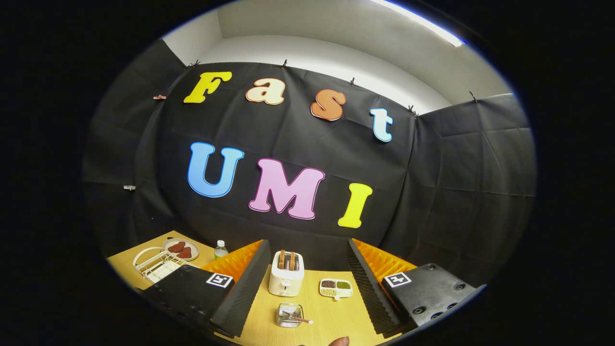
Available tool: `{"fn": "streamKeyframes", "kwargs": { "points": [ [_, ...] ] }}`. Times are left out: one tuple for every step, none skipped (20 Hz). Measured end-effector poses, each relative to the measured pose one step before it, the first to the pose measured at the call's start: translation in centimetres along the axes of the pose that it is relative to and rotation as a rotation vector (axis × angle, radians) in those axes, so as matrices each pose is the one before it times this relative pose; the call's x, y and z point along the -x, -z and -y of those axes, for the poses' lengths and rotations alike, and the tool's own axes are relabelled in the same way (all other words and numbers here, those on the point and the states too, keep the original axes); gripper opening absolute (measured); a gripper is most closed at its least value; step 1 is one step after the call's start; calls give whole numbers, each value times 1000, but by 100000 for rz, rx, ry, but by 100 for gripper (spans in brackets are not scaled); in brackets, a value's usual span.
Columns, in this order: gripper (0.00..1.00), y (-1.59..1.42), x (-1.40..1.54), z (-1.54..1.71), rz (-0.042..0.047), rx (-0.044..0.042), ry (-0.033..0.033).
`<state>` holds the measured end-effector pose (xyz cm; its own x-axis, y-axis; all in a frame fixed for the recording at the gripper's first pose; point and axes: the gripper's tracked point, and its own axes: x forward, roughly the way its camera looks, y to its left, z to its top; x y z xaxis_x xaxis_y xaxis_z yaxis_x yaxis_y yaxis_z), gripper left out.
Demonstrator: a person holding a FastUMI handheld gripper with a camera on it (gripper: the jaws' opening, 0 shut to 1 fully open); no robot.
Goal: Take the plate from the dish rack, then take the spoon from the basket and place it into the plate.
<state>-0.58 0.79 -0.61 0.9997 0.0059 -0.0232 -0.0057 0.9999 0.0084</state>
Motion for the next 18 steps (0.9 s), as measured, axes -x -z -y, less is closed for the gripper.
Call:
{"fn": "streamKeyframes", "kwargs": {
  "points": [
    [98, 8, -125, -164, -114, 183, -225],
    [98, 75, -77, -149, -368, -118, -713],
    [98, 138, -173, -207, -545, -348, -878],
    [98, 292, -179, -365, -1050, -386, -1409],
    [98, 402, -234, -573, -1533, -340, -1650],
    [98, 683, -370, -717, -2032, -414, -1670],
    [98, 616, -353, -670, -2317, -482, -1758],
    [98, 765, -371, -579, -2566, -469, -1638],
    [98, 757, -654, -600, -2819, -254, -1356],
    [98, 721, -645, -413, -2496, 39, -841],
    [98, 763, -887, -495, -2814, 305, -644],
    [98, 921, -937, -475, -3011, 151, -426],
    [98, 965, -991, -502, -3651, 33, -577],
    [98, 1064, -1095, -530, -3828, -529, -629],
    [98, 1102, -1141, -742, -4425, -515, -1180],
    [98, 1423, -1191, -669, -5464, -597, -1032],
    [98, 1400, -1188, -798, -5719, -311, -1143],
    [98, 1240, -1320, -764, -5185, -252, -1153]
  ]
}}
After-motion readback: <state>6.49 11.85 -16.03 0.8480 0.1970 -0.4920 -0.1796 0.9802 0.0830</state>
